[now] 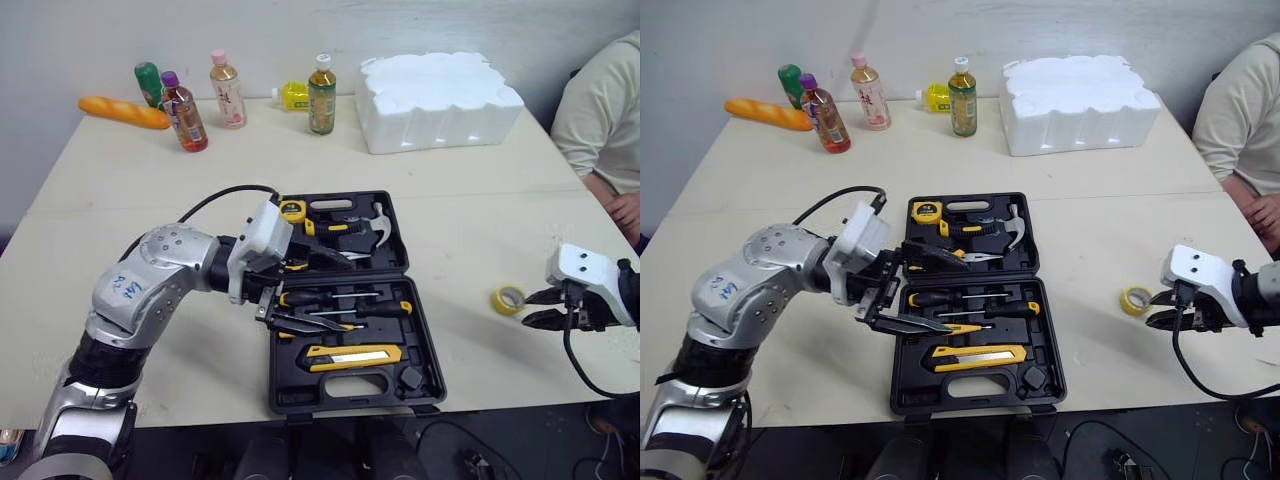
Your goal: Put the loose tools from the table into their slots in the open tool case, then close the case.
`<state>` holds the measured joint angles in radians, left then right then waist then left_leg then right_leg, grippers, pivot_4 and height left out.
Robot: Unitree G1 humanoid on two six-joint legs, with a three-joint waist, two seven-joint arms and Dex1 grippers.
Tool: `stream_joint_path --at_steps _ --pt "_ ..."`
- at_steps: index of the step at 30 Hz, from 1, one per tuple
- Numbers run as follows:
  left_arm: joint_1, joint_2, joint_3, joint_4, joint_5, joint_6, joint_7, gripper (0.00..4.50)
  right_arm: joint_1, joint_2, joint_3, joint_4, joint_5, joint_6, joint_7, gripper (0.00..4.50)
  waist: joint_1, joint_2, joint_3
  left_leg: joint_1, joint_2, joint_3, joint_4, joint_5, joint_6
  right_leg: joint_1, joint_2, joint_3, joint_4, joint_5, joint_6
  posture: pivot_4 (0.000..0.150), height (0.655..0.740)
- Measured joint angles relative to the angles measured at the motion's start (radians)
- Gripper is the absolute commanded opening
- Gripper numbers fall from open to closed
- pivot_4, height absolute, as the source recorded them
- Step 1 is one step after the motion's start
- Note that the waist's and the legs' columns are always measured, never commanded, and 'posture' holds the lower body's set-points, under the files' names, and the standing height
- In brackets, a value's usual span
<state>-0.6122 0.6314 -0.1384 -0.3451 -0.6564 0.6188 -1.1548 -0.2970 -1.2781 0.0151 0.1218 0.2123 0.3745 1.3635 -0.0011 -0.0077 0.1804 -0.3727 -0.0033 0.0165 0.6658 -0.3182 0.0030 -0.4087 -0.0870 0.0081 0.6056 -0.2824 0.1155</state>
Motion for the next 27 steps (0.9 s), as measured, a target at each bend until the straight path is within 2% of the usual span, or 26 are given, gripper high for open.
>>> stream_joint_path --at_steps 12,13,14,15,17,20,27 --pt "-0.003 -0.026 -0.027 0.005 0.051 -0.068 0.002 4.50 -0.108 0.128 0.128 0.078 -0.103 -0.004 -0.037 2.19 -0.001 0.000 0.000 0.000 0.001 0.001 0.001 0.000 -0.001 -0.001 0.001 0.001 0.002 0.000 0.000 0.150 0.7383" --pt "-0.003 -0.026 -0.029 0.005 0.055 -0.072 0.002 4.50 -0.118 0.131 0.135 0.089 -0.116 -0.006 -0.041 1.65 -0.001 0.000 0.000 0.000 0.001 0.001 0.001 0.000 -0.001 -0.001 0.001 0.001 0.002 0.000 0.000 0.150 0.7383" --pt "-0.003 -0.025 -0.030 0.005 0.060 -0.076 0.001 4.50 -0.127 0.136 0.136 0.099 -0.123 -0.013 -0.046 1.48 0.000 0.000 0.000 0.000 0.001 0.001 0.001 0.000 -0.001 -0.001 0.001 0.001 0.002 0.000 0.000 0.150 0.7383" --pt "-0.003 -0.025 -0.031 0.005 0.063 -0.077 0.001 4.50 -0.130 0.137 0.135 0.103 -0.126 -0.020 -0.048 0.91 0.000 0.000 0.000 0.000 0.001 0.001 0.001 0.000 0.000 -0.001 0.001 0.001 0.002 0.000 0.000 0.150 0.7383" --pt "0.000 -0.020 -0.035 0.005 0.073 -0.084 -0.003 4.50 -0.131 0.137 0.131 0.099 -0.129 -0.025 -0.043 0.04 0.000 0.000 0.000 0.000 0.001 0.001 0.001 0.000 0.000 -0.001 0.001 0.001 0.002 0.000 0.000 0.150 0.7383" --pt "0.032 0.017 -0.038 0.003 0.086 -0.107 -0.035 4.50 -0.103 0.125 0.088 -0.020 -0.072 0.031 -0.011 0.04 -0.001 0.001 0.000 0.000 0.001 0.001 0.000 0.000 0.000 -0.001 0.002 0.001 0.002 0.000 0.000 0.150 0.7383" --pt "0.123 0.082 -0.050 -0.040 0.094 -0.133 -0.100 4.50 -0.002 0.118 -0.002 -0.445 0.158 0.214 0.036 0.04 0.000 0.001 0.000 0.001 0.005 -0.002 0.000 -0.002 0.001 -0.001 0.005 0.000 0.003 -0.002 -0.003 0.150 0.7383"
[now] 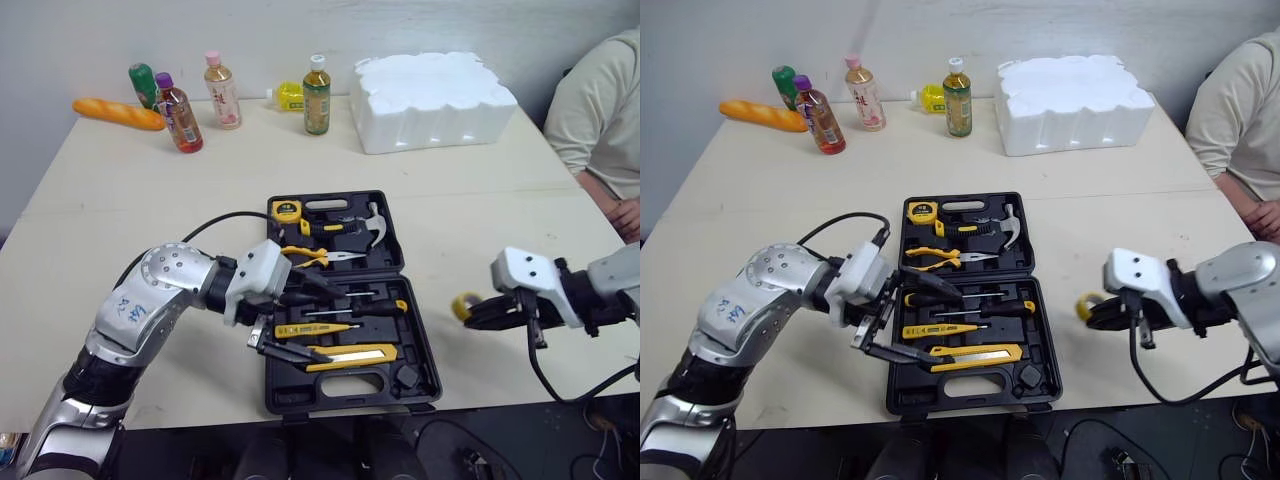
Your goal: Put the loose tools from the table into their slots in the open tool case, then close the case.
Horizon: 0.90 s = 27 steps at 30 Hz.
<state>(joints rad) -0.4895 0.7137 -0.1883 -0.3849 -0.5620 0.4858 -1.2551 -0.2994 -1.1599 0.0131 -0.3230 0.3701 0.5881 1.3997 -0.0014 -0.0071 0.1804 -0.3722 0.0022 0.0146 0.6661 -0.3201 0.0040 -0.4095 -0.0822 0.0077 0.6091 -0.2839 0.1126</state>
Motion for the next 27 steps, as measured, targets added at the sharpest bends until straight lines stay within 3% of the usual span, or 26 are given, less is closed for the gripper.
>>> stream_joint_path --at_steps 2,6,19,20,27 --pt "0.031 0.013 -0.020 -0.010 0.017 -0.021 -0.028 4.50 0.041 0.072 0.018 -0.199 0.096 0.096 -0.068 0.04 0.003 0.000 0.000 0.000 -0.001 -0.001 0.000 0.000 0.000 0.000 -0.001 0.000 0.001 0.000 -0.001 0.150 0.7383" --pt "0.035 0.037 -0.020 -0.013 0.022 -0.032 -0.047 4.50 0.095 0.076 0.050 -0.325 0.121 0.138 -0.131 0.04 0.013 0.000 0.000 -0.001 -0.003 -0.002 0.001 0.000 0.001 0.000 -0.003 -0.001 0.001 -0.001 -0.001 0.150 0.7383" --pt "0.036 0.062 -0.020 -0.013 0.031 -0.041 -0.058 4.50 0.131 0.073 0.175 -0.335 0.071 0.111 -0.187 0.04 0.013 0.000 0.000 0.000 -0.002 -0.002 0.001 -0.001 0.001 0.000 -0.001 -0.001 0.001 -0.001 -0.002 0.150 0.7383" --pt "0.036 0.069 -0.019 -0.013 0.031 -0.041 -0.059 4.50 0.133 0.068 0.173 -0.335 0.072 0.110 -0.184 1.01 0.013 0.000 0.000 0.000 -0.002 -0.002 0.001 -0.001 0.001 0.000 -0.001 -0.001 0.001 -0.001 -0.002 0.150 0.7383" --pt "0.035 0.086 -0.012 -0.011 0.031 -0.045 -0.060 4.50 0.172 0.021 0.032 -0.362 0.204 0.160 -0.147 4.45 0.015 -0.001 0.000 0.000 -0.002 -0.002 0.001 -0.001 0.001 0.000 -0.001 -0.001 0.002 -0.001 -0.002 0.150 0.7383"
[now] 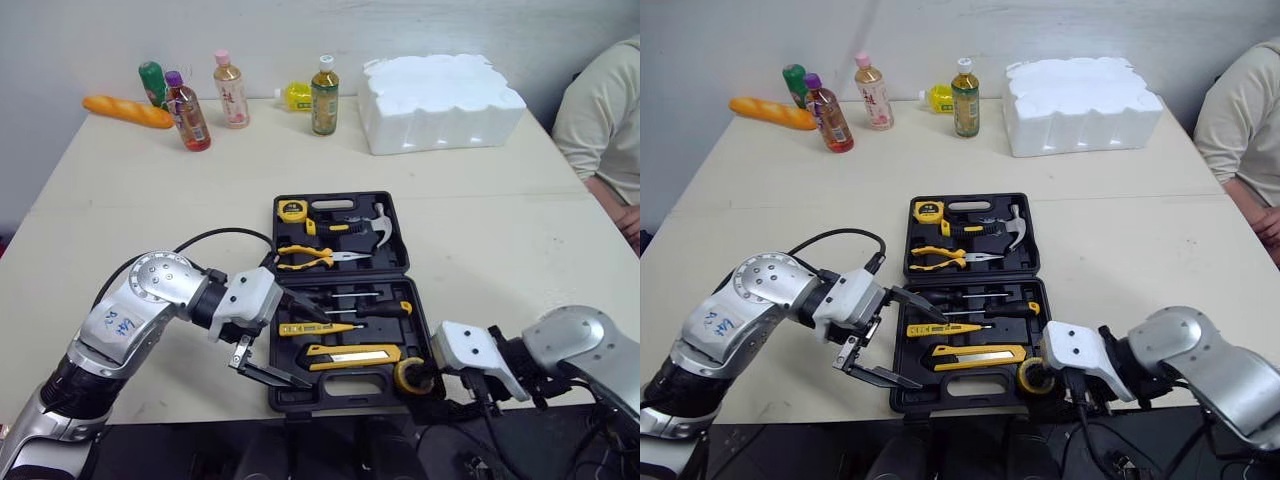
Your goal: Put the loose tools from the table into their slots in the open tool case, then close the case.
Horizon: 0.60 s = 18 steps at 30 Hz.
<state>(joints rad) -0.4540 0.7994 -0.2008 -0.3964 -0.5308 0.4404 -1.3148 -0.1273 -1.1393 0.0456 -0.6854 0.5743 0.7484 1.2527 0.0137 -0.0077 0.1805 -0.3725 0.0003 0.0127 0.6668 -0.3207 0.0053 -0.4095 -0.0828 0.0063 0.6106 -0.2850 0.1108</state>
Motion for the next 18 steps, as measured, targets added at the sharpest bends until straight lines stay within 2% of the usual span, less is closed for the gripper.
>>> stream_joint_path --at_steps 5,8,9,12,14,18 --pt "0.001 0.007 0.007 0.007 0.000 -0.008 -0.007 4.50 0.045 -0.007 -0.137 -0.014 0.078 0.013 -0.003 4.45 0.005 0.000 0.000 0.000 0.000 0.000 0.000 0.000 0.000 0.000 0.000 0.000 0.000 0.000 0.000 0.150 0.7383" --pt "0.001 0.007 0.007 0.011 0.000 -0.014 -0.009 4.50 0.081 0.088 -0.146 -0.009 0.068 -0.057 -0.046 4.45 0.005 -0.001 0.000 0.000 0.001 0.000 0.000 0.000 0.000 0.000 0.001 0.000 0.000 0.000 0.000 0.150 0.7383" --pt "0.001 0.007 0.007 0.012 0.000 -0.015 -0.009 4.50 0.087 0.111 -0.141 -0.004 0.062 -0.075 -0.054 4.22 0.005 -0.001 0.000 0.000 0.001 0.000 0.000 0.000 0.000 0.000 0.001 0.000 0.000 0.000 0.000 0.150 0.7383" --pt "0.001 0.006 0.007 0.020 0.001 -0.018 -0.010 4.50 0.174 0.218 -0.091 0.066 -0.005 -0.206 -0.077 3.11 0.008 -0.002 0.000 0.000 0.000 0.000 0.000 0.000 0.000 0.000 0.002 0.001 0.000 0.000 0.000 0.150 0.7383" --pt "0.001 0.006 0.007 0.023 0.006 -0.025 -0.015 4.50 0.221 0.250 -0.061 0.119 -0.047 -0.275 -0.079 2.00 0.009 -0.001 0.000 0.000 0.000 0.001 0.000 0.000 0.000 0.000 0.002 0.001 0.000 0.000 0.000 0.150 0.7383" --pt "0.000 0.007 0.007 0.024 0.007 -0.029 -0.023 4.50 0.261 0.281 -0.053 0.227 -0.123 -0.425 -0.072 0.14 0.008 -0.002 -0.001 0.001 0.000 0.001 0.001 0.000 0.000 0.002 0.002 0.001 0.000 0.000 0.000 0.150 0.7383"
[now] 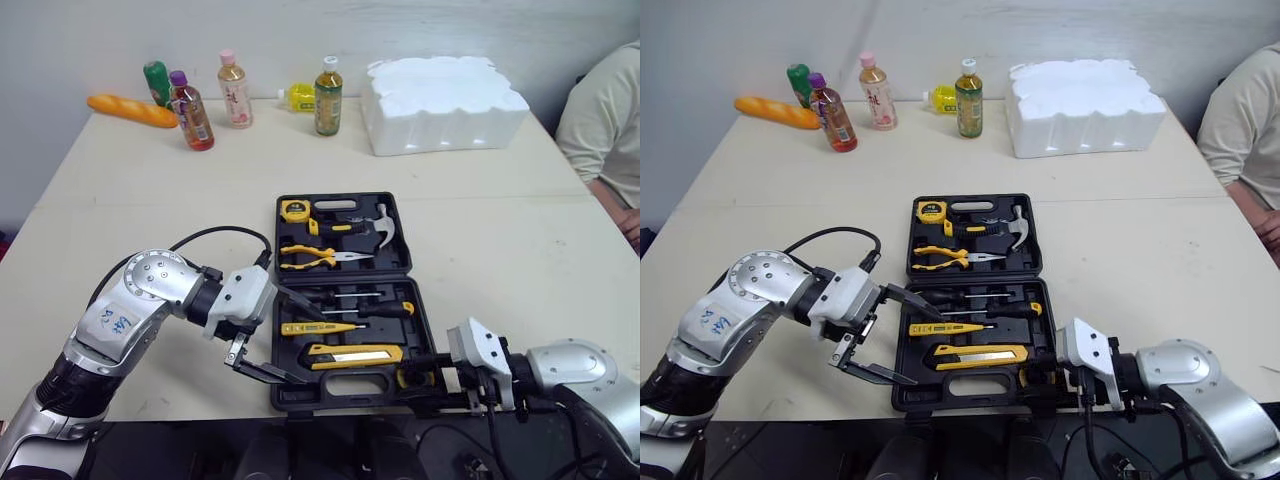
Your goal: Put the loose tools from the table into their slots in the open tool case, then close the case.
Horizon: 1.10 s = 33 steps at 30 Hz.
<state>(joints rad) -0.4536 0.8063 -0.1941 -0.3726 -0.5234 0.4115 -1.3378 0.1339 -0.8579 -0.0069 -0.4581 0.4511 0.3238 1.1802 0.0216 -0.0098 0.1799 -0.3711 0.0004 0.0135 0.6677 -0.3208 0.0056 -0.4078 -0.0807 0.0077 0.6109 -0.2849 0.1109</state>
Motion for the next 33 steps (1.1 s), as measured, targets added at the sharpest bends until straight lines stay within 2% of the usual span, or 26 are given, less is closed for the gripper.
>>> stream_joint_path --at_steps 6,12,16,17,21,25,27,29,32,33 --pt "-0.001 0.003 0.000 0.012 0.014 -0.009 -0.010 4.50 0.048 0.096 0.009 0.140 -0.075 -0.289 -0.010 0.06 -0.002 -0.001 -0.001 0.002 0.001 0.000 -0.001 0.000 0.000 0.001 0.001 0.000 0.001 0.000 -0.001 0.150 0.7383" --pt "-0.002 0.004 0.002 0.033 0.020 -0.013 -0.010 4.50 0.075 0.112 0.014 0.178 -0.077 -0.365 -0.031 0.06 -0.001 -0.007 -0.004 0.005 0.002 -0.002 -0.001 0.000 0.000 0.005 0.001 -0.001 0.001 -0.001 -0.002 0.150 0.7383" --pt "-0.004 0.003 0.004 0.034 0.022 -0.017 -0.007 4.50 0.086 0.112 0.020 0.190 -0.078 -0.390 -0.044 0.06 -0.001 -0.007 -0.004 0.015 0.002 -0.003 -0.003 -0.001 -0.001 0.016 0.000 -0.001 -0.003 -0.003 -0.006 0.150 0.7383" --pt "-0.005 0.003 0.009 0.034 0.022 -0.018 -0.006 4.50 0.087 0.112 0.021 0.190 -0.079 -0.392 -0.048 0.06 -0.001 -0.007 -0.004 0.017 0.003 -0.003 -0.004 -0.002 -0.001 0.018 -0.001 -0.001 -0.003 -0.006 -0.011 0.150 0.7383" --pt "-0.005 0.002 0.021 0.034 0.020 -0.005 0.004 4.50 0.092 0.109 0.022 0.181 -0.077 -0.387 -0.057 0.06 -0.001 -0.007 -0.004 0.017 0.004 -0.004 -0.003 -0.002 -0.002 0.017 -0.001 0.000 -0.003 -0.006 -0.010 0.150 0.7383" --pt "-0.001 0.001 0.034 0.033 0.017 0.022 0.029 4.50 0.087 0.047 -0.001 0.110 -0.016 -0.244 -0.066 0.06 0.001 -0.006 -0.004 0.015 0.004 -0.005 -0.003 -0.002 -0.002 0.016 -0.003 0.001 -0.002 -0.005 -0.010 0.150 0.7383" --pt "0.013 0.006 0.058 0.043 0.018 0.035 0.047 4.50 0.073 0.008 -0.030 0.075 0.048 -0.131 -0.083 0.06 0.000 -0.005 -0.003 0.014 0.004 -0.006 -0.003 -0.002 -0.002 0.016 -0.009 0.001 -0.002 -0.005 -0.009 0.150 0.7383" --pt "0.044 0.024 0.098 0.083 0.018 0.036 0.066 4.50 0.011 -0.032 -0.106 0.038 0.176 0.020 -0.119 0.06 -0.010 -0.002 -0.001 0.014 0.003 -0.006 -0.004 -0.002 -0.002 0.015 -0.010 0.000 -0.001 -0.005 -0.009 0.150 0.7383" --pt "0.069 0.036 0.146 0.136 0.026 0.024 0.085 3.72 -0.070 -0.076 -0.197 0.024 0.286 0.145 -0.151 0.00 -0.014 -0.002 -0.001 0.014 0.004 -0.009 -0.005 -0.002 -0.004 0.015 -0.010 -0.003 -0.001 -0.005 -0.009 0.150 0.7383" --pt "0.080 0.048 0.156 0.178 0.045 0.003 0.093 3.27 -0.122 -0.095 -0.195 0.041 0.287 0.177 -0.157 0.00 -0.017 -0.002 -0.001 0.014 0.004 -0.009 -0.006 -0.003 -0.004 0.014 -0.010 -0.003 -0.001 -0.005 -0.009 0.150 0.7383"
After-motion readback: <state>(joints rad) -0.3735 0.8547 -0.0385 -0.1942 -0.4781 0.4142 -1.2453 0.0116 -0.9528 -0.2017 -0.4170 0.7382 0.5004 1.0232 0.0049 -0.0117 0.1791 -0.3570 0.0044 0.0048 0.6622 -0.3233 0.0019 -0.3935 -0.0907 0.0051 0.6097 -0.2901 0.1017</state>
